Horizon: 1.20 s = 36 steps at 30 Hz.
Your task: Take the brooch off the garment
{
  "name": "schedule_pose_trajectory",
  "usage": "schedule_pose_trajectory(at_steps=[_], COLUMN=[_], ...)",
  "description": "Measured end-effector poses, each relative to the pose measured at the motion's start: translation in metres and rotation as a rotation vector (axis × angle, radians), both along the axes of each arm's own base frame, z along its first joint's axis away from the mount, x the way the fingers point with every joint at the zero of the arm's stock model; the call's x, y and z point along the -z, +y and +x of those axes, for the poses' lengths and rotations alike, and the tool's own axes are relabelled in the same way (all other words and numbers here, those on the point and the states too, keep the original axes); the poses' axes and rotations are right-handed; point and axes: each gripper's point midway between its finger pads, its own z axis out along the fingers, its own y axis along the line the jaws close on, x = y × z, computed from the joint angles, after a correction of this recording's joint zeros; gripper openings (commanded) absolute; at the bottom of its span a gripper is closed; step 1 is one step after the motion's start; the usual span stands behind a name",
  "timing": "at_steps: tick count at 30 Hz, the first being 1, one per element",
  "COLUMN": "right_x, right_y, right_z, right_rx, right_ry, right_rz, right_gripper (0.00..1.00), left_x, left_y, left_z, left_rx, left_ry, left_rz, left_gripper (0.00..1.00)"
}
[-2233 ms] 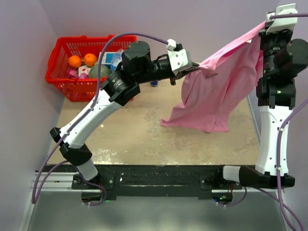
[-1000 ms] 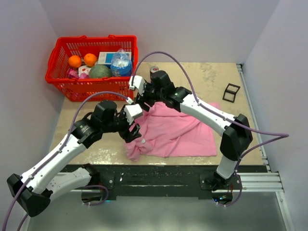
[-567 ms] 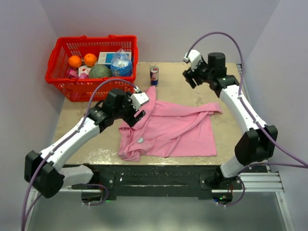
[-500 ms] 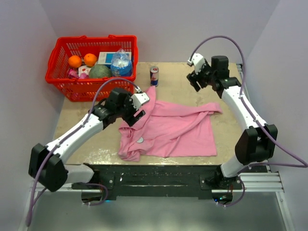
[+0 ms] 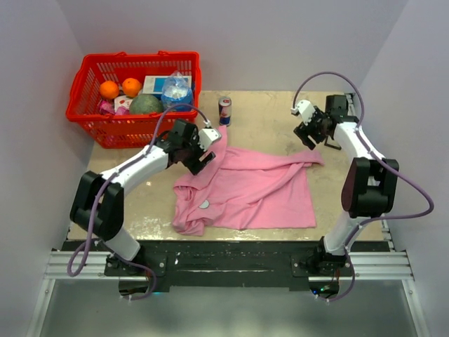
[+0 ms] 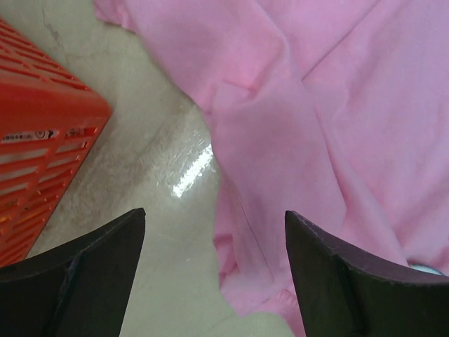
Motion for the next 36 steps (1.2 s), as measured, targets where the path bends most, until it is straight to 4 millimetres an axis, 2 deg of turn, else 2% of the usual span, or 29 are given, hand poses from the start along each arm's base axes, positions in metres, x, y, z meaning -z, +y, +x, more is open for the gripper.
schedule_pose_trajectory(at_steps=[6,9,12,13,15,16,23,30,36], right_x=[0.008,0.026,0.049,0.054,0.06,0.062,0.061,0.034,0.051], right_y=[-0.005,-0.013,-0.023,-0.026,-0.032,-0.034,-0.039,-0.039,-0.039], right_z=[-0.001,-0.006,-0.016,-0.019,-0.027,-0.03,-0.044,-0.064,-0.067], right_rx=[-0.107,-0.146,-0.183,-0.197,-0.224,-0.24,-0.303,-0.374,-0.389], right_ry=[0.003,0.056,0.128,0.147,0.175,0.186,0.215,0.159,0.191], right_rz=[-0.1,-0.144,-0.185,-0.198,-0.225,-0.234,-0.252,-0.296,-0.295], right_gripper=[0.76,0.76,0.76,0.77,0.77,0.77,0.75,0.72,0.66], left_x=[0.03,0.038,0.041,0.042,0.043,0.043,0.04,0.037,0.027], left_y=[-0.004,-0.003,-0.003,-0.003,-0.004,-0.004,-0.004,-0.005,-0.008], left_z=[0.004,0.0,-0.001,-0.001,-0.001,-0.001,0.0,0.002,0.008], left_rx=[-0.002,-0.004,-0.005,-0.004,0.0,0.001,0.01,0.017,0.025], left_ry=[0.085,0.114,0.128,0.131,0.137,0.14,0.137,0.131,0.108], left_rz=[0.026,0.039,0.042,0.043,0.04,0.041,0.043,0.046,0.041], left_gripper=[0.63,0.5,0.32,0.2,0.1,0.0,0.0,0.0,0.0])
